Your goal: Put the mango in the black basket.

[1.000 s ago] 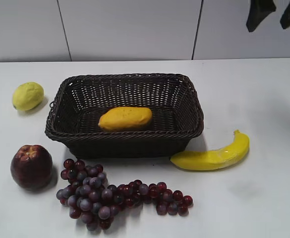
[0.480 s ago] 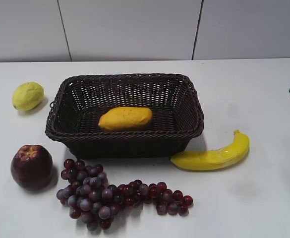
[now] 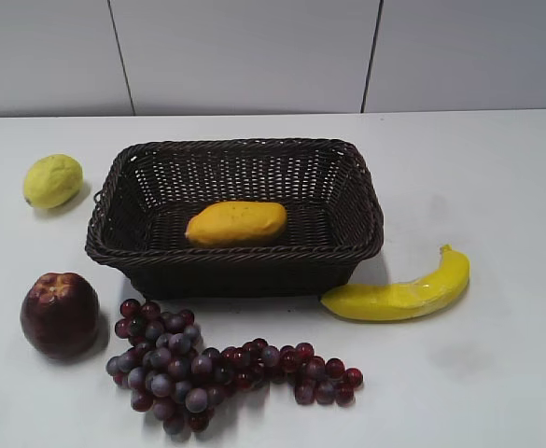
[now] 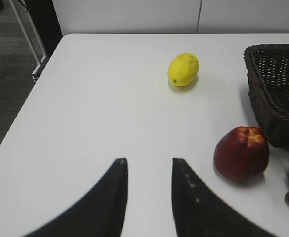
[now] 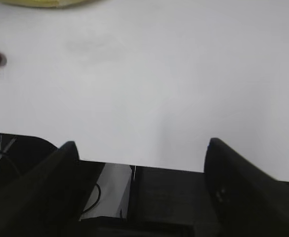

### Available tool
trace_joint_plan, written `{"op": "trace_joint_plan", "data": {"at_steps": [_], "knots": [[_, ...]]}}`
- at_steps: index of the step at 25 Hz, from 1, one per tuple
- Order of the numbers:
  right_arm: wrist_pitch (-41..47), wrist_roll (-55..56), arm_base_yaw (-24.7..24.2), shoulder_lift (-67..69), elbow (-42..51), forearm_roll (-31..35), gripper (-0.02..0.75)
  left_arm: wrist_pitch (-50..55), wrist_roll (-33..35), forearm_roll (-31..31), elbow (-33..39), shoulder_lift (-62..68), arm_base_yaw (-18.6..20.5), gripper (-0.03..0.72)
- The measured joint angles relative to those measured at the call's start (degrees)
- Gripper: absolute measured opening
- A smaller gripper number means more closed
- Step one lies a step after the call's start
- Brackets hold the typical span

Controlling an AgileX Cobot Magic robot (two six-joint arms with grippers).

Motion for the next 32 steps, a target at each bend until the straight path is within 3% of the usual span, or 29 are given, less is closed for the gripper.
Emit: {"op": "trace_joint_plan", "data": {"at_steps": [10,32], "knots": [[-1.0,0.0,0.0,-19.8,12.6,-0.9,0.594,0.0,0.0,0.0,0.0,0.0,0.0,0.240],[-1.9,0.0,0.0,-49.1,13.0,-1.0,0.592,0.0,0.0,0.0,0.0,0.0,0.0,0.240]]}}
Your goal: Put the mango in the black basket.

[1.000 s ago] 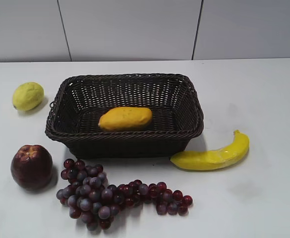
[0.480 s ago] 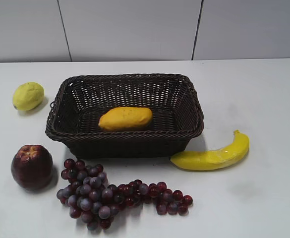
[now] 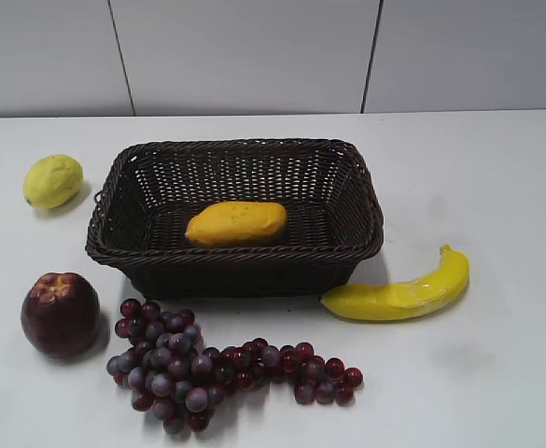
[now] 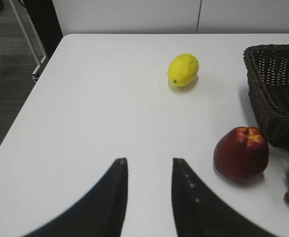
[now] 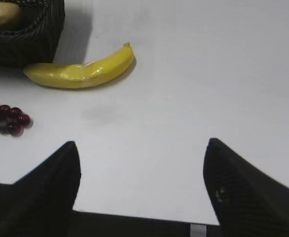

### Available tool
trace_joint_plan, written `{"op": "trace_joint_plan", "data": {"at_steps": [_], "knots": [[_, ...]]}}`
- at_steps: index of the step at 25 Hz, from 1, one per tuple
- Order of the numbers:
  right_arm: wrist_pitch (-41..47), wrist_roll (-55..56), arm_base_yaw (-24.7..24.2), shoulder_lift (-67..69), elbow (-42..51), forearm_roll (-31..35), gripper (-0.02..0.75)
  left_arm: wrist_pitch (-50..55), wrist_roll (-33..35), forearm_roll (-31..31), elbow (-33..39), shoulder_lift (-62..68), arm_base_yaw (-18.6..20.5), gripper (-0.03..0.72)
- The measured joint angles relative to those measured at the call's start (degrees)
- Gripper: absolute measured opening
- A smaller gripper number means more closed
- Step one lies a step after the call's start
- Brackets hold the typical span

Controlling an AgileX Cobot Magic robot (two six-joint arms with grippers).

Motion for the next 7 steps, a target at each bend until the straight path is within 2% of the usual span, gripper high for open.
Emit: {"op": "trace_joint_plan", "data": {"at_steps": [7], "knots": [[0.0,0.0,0.0,-6.0,0.0,-0.1,0.592,0.0,0.0,0.0,0.0,0.0,0.0,0.240]]}}
